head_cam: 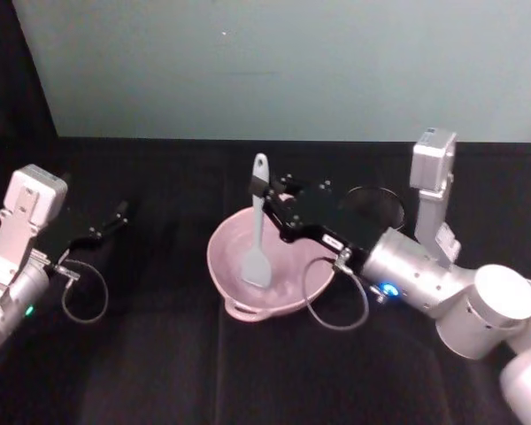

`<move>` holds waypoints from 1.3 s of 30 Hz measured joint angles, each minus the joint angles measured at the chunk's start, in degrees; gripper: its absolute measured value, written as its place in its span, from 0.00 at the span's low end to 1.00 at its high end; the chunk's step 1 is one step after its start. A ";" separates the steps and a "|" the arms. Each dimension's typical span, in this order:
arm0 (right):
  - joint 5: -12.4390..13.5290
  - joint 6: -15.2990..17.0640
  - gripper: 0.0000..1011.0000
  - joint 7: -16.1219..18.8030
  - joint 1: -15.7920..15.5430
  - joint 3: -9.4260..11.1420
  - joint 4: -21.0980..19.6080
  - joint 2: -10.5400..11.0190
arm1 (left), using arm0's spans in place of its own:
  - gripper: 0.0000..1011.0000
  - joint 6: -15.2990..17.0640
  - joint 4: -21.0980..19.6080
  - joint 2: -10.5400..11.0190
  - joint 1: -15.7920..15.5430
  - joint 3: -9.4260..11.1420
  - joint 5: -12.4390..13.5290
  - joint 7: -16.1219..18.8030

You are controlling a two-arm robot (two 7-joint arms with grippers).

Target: Use the one hand to pick up the spoon and stir the clear water in the bowl.

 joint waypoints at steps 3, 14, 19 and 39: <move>-0.40 -1.93 0.12 0.07 1.37 -0.31 2.69 -1.75 | 1.00 0.00 0.00 0.00 0.00 0.00 0.00 0.00; -8.32 -13.45 0.12 -5.50 7.37 1.63 15.17 -6.82 | 1.00 0.00 0.00 0.00 0.00 0.00 0.00 0.00; -10.30 -13.72 0.12 -7.20 7.10 3.15 14.47 -5.20 | 1.00 0.00 0.00 0.00 0.00 0.00 0.00 0.00; -1.40 1.02 0.12 -1.04 -2.28 3.11 -0.91 -0.76 | 1.00 0.00 0.00 0.00 0.00 0.00 0.00 0.00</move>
